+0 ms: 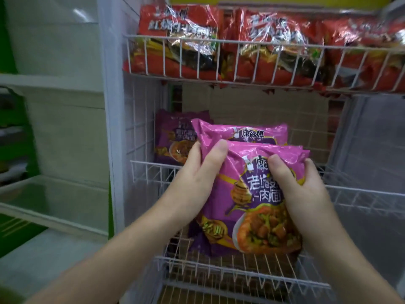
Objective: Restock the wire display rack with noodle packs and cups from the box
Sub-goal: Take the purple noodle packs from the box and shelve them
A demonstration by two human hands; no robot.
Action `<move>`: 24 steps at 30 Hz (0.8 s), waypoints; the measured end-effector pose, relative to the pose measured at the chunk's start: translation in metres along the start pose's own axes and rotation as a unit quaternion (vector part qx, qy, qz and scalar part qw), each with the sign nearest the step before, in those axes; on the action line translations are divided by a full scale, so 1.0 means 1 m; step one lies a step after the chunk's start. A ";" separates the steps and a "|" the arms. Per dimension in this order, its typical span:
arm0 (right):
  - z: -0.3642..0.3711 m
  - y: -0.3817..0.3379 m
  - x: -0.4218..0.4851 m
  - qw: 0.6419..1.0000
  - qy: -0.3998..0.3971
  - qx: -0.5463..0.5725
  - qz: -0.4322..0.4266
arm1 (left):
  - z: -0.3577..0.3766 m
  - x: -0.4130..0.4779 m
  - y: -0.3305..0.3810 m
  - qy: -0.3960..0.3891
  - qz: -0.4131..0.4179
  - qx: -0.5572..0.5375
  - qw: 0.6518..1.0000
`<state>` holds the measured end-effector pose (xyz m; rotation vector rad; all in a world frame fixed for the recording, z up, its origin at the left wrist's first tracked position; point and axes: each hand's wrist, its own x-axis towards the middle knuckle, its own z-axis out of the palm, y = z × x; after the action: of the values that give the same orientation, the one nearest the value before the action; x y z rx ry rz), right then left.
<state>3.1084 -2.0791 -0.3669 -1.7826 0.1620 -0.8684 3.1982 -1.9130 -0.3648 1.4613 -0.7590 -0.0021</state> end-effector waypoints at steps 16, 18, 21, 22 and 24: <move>-0.004 -0.048 0.109 0.963 -0.139 -0.132 0.190 | -0.015 0.086 0.036 -0.048 -0.146 0.060 0.986; 0.003 -0.039 0.125 0.968 -0.126 -0.118 0.181 | -0.011 0.108 0.028 -0.029 -0.168 0.038 0.985; 0.013 -0.020 0.150 0.985 -0.093 -0.095 0.111 | -0.006 0.138 0.020 -0.032 -0.162 0.040 0.985; 0.015 -0.013 0.157 0.989 -0.083 -0.089 0.084 | -0.005 0.145 0.020 -0.029 -0.153 0.056 0.986; 0.018 -0.002 0.169 0.994 -0.049 -0.092 0.034 | -0.001 0.159 0.018 -0.030 -0.100 0.097 0.990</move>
<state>3.2414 -2.1495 -0.2872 -1.9755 0.2453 -0.7345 3.3137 -1.9792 -0.2762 1.7243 -0.6722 -0.1285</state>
